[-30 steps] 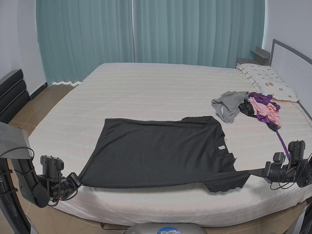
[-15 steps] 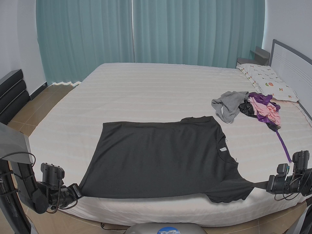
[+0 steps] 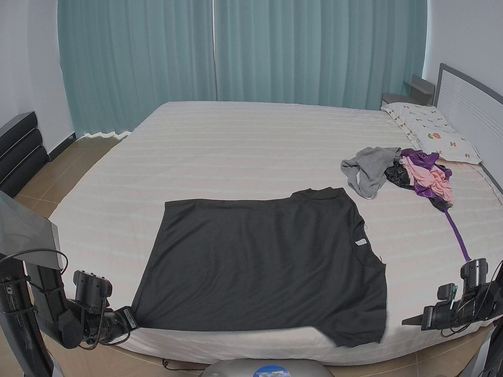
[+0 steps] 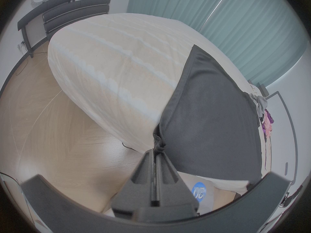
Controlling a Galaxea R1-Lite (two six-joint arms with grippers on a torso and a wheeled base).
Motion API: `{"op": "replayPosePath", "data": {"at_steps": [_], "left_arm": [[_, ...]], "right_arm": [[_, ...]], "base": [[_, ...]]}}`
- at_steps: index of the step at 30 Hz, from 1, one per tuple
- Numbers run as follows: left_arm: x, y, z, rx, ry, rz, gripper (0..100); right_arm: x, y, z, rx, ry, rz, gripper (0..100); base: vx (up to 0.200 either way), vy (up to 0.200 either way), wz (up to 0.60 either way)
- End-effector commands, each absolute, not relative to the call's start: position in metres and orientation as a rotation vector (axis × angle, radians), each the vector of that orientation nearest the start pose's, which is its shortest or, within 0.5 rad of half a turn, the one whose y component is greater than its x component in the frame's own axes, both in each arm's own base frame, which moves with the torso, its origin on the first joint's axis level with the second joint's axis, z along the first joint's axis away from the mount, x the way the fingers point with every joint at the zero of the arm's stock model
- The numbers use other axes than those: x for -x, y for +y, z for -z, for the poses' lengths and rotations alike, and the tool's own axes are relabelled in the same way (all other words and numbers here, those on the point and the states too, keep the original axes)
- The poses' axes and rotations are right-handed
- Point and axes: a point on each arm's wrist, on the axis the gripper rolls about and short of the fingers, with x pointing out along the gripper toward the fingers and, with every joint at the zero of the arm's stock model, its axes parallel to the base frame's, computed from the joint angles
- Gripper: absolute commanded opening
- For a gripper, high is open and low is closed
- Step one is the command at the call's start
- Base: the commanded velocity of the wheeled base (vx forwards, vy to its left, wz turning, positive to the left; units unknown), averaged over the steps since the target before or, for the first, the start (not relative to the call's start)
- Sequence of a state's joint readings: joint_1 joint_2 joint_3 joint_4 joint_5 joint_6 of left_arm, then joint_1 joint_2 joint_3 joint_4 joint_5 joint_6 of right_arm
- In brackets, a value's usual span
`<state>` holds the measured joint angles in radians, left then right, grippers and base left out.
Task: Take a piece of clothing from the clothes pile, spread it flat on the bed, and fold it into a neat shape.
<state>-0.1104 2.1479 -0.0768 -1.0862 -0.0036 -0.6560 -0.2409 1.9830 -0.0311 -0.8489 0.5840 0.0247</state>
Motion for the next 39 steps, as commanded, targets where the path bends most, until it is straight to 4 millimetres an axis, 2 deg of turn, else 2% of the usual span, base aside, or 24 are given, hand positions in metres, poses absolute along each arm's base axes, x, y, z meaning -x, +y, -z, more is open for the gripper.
{"op": "replayPosePath", "data": {"at_steps": [1,11,15,21,32,33,39], "left_arm": [[-0.2,-0.024,0.03,0.543,1.014,-0.224,0],[-0.2,-0.027,0.032,0.541,1.023,-0.215,0],[-0.201,-0.027,0.032,0.541,1.02,-0.214,0],[-0.201,-0.027,0.032,0.542,1.018,-0.216,0],[-0.203,-0.026,0.035,0.542,1.027,-0.224,0],[-0.203,-0.026,0.035,0.542,1.027,-0.224,0],[-0.203,-0.026,0.036,0.542,1.028,-0.225,0]], "right_arm": [[-0.169,-0.025,0.02,-0.478,1.108,-0.313,100],[-0.206,-0.029,0.022,-0.477,1.016,-0.322,100],[-0.229,-0.016,0.026,-0.543,1.026,-0.327,100],[-0.25,-0.002,0.035,-0.536,0.982,-0.341,100],[-0.257,0.011,0.057,-0.445,0.917,-0.284,100],[-0.257,0.011,0.058,-0.444,0.916,-0.285,0],[-0.253,0.012,0.059,-0.433,0.919,-0.263,0]], "base": [[0.0,0.0,0.0],[0.0,0.0,0.0],[0.0,0.0,0.0],[0.0,0.0,0.0],[0.0,0.0,0.0],[0.0,0.0,0.0],[0.0,0.0,0.0]]}}
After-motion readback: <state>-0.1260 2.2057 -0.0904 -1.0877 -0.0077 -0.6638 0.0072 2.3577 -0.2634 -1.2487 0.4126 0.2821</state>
